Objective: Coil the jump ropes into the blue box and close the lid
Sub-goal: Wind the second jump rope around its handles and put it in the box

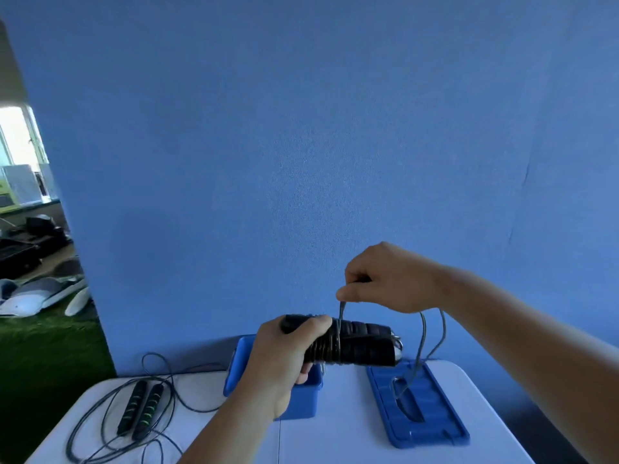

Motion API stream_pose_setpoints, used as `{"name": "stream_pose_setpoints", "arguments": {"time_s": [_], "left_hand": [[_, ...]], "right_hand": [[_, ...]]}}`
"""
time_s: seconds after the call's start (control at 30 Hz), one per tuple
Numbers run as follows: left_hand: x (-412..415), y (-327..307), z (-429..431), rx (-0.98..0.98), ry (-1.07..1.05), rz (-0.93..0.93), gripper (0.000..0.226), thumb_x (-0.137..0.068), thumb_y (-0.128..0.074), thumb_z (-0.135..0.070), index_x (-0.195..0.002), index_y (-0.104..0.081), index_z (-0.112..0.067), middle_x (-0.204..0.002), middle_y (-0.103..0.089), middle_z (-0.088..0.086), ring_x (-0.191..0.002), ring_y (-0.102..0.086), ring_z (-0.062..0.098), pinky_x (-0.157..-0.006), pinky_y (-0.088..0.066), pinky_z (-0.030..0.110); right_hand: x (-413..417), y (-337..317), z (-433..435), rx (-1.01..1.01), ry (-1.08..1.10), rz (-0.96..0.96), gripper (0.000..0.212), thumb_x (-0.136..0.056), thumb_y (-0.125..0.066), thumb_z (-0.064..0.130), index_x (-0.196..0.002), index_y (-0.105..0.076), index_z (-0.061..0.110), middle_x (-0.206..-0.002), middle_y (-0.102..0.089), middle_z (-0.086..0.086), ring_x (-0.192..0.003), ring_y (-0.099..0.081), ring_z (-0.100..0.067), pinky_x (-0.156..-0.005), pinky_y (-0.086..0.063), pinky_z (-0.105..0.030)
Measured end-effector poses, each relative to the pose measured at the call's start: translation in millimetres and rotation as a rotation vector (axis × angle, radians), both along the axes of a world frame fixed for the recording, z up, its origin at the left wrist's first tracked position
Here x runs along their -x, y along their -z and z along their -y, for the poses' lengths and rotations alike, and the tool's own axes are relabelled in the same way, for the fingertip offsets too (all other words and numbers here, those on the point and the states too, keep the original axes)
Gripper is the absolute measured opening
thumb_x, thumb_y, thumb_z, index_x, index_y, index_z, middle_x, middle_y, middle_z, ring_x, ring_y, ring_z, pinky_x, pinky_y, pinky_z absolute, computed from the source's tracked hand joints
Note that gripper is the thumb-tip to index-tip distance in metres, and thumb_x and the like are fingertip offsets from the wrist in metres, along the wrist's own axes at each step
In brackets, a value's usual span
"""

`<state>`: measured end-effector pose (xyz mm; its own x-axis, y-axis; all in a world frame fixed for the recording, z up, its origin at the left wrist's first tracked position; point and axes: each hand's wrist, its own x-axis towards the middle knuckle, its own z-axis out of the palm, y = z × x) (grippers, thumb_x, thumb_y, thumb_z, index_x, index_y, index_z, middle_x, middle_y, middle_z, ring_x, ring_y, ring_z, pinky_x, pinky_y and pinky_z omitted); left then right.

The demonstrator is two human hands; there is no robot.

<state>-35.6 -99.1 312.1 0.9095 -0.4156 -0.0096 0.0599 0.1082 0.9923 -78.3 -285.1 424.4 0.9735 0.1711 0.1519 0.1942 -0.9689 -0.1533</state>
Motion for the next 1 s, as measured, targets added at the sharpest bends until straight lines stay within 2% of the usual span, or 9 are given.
{"name": "stream_pose_setpoints", "arguments": {"time_s": [0.2, 0.33, 0.43, 0.53, 0.6, 0.67, 0.73, 0.83, 1.0], "left_hand": [[-7, 4, 8, 0.046, -0.150, -0.012, 0.025, -0.083, -0.079, -0.022, -0.076, -0.059, -0.008, -0.063, -0.042, 0.009, -0.047, -0.035, 0.019, -0.042, -0.027, 0.023], [-13, 5, 10, 0.084, -0.211, 0.004, 0.030, -0.085, -0.078, -0.022, -0.073, -0.054, -0.008, -0.059, -0.040, 0.008, -0.047, -0.033, 0.019, -0.045, -0.026, 0.024], [-15, 4, 12, 0.092, -0.231, 0.040, 0.035, -0.085, -0.077, -0.022, -0.066, -0.050, -0.010, -0.056, -0.039, 0.008, -0.046, -0.032, 0.018, -0.045, -0.025, 0.025], [-15, 5, 15, 0.076, -0.254, 0.052, 0.041, -0.086, -0.076, -0.024, -0.060, -0.045, -0.013, -0.056, -0.037, 0.007, -0.047, -0.031, 0.019, -0.045, -0.025, 0.026], [-15, 5, 17, 0.074, -0.281, 0.038, 0.042, -0.085, -0.076, -0.026, -0.060, -0.045, -0.014, -0.055, -0.037, 0.007, -0.049, -0.032, 0.019, -0.045, -0.027, 0.027], [-14, 5, 18, 0.077, -0.310, 0.018, 0.039, -0.085, -0.077, -0.027, -0.062, -0.049, -0.013, -0.054, -0.040, 0.005, -0.048, -0.036, 0.018, -0.046, -0.029, 0.027], [-13, 5, 19, 0.089, -0.331, -0.016, 0.035, -0.085, -0.078, -0.029, -0.065, -0.054, -0.012, -0.049, -0.042, 0.001, -0.045, -0.038, 0.017, -0.047, -0.032, 0.027], [-13, 2, 20, 0.113, -0.347, -0.068, 0.033, -0.084, -0.079, -0.029, -0.068, -0.057, -0.011, -0.046, -0.042, -0.003, -0.046, -0.040, 0.017, -0.047, -0.034, 0.026], [-12, 1, 24, 0.160, -0.339, -0.151, 0.029, -0.082, -0.081, -0.027, -0.071, -0.060, -0.010, -0.049, -0.045, -0.003, -0.047, -0.041, 0.018, -0.043, -0.032, 0.024]], "right_hand": [[14, 21, -15, -0.198, 0.119, 0.029, 0.033, -0.097, -0.056, 0.037, -0.075, -0.069, 0.015, -0.045, -0.053, 0.011, -0.044, -0.047, -0.002, -0.050, -0.038, -0.021], [26, 43, -23, -0.390, 0.152, 0.031, 0.026, -0.094, -0.055, 0.029, -0.076, -0.068, 0.015, -0.051, -0.047, 0.006, -0.045, -0.039, -0.012, -0.048, -0.038, -0.030], [34, 60, -29, -0.481, 0.158, 0.031, 0.026, -0.093, -0.054, 0.028, -0.071, -0.062, 0.017, -0.055, -0.047, 0.005, -0.048, -0.035, -0.011, -0.049, -0.034, -0.030], [39, 77, -34, -0.527, 0.143, 0.065, 0.032, -0.095, -0.055, 0.029, -0.072, -0.052, 0.007, -0.057, -0.045, 0.004, -0.048, -0.032, -0.009, -0.048, -0.031, -0.029], [42, 88, -37, -0.547, 0.141, 0.080, 0.032, -0.097, -0.054, 0.029, -0.076, -0.054, 0.005, -0.059, -0.047, 0.002, -0.049, -0.033, -0.009, -0.049, -0.030, -0.027], [45, 98, -40, -0.570, 0.130, 0.098, 0.032, -0.097, -0.054, 0.031, -0.076, -0.053, 0.007, -0.060, -0.051, 0.000, -0.052, -0.036, -0.008, -0.051, -0.032, -0.028], [48, 107, -41, -0.613, 0.132, 0.103, 0.031, -0.098, -0.053, 0.030, -0.075, -0.054, 0.011, -0.064, -0.057, -0.003, -0.052, -0.039, -0.006, -0.051, -0.034, -0.023], [50, 120, -38, -0.668, 0.143, 0.105, 0.026, -0.101, -0.051, 0.030, -0.079, -0.064, 0.023, -0.062, -0.059, 0.005, -0.050, -0.043, -0.003, -0.051, -0.036, -0.015], [46, 143, -30, -0.838, 0.141, 0.107, 0.029, -0.103, -0.048, 0.023, -0.079, -0.064, 0.024, -0.056, -0.050, 0.005, -0.049, -0.041, -0.010, -0.051, -0.038, -0.025]]}}
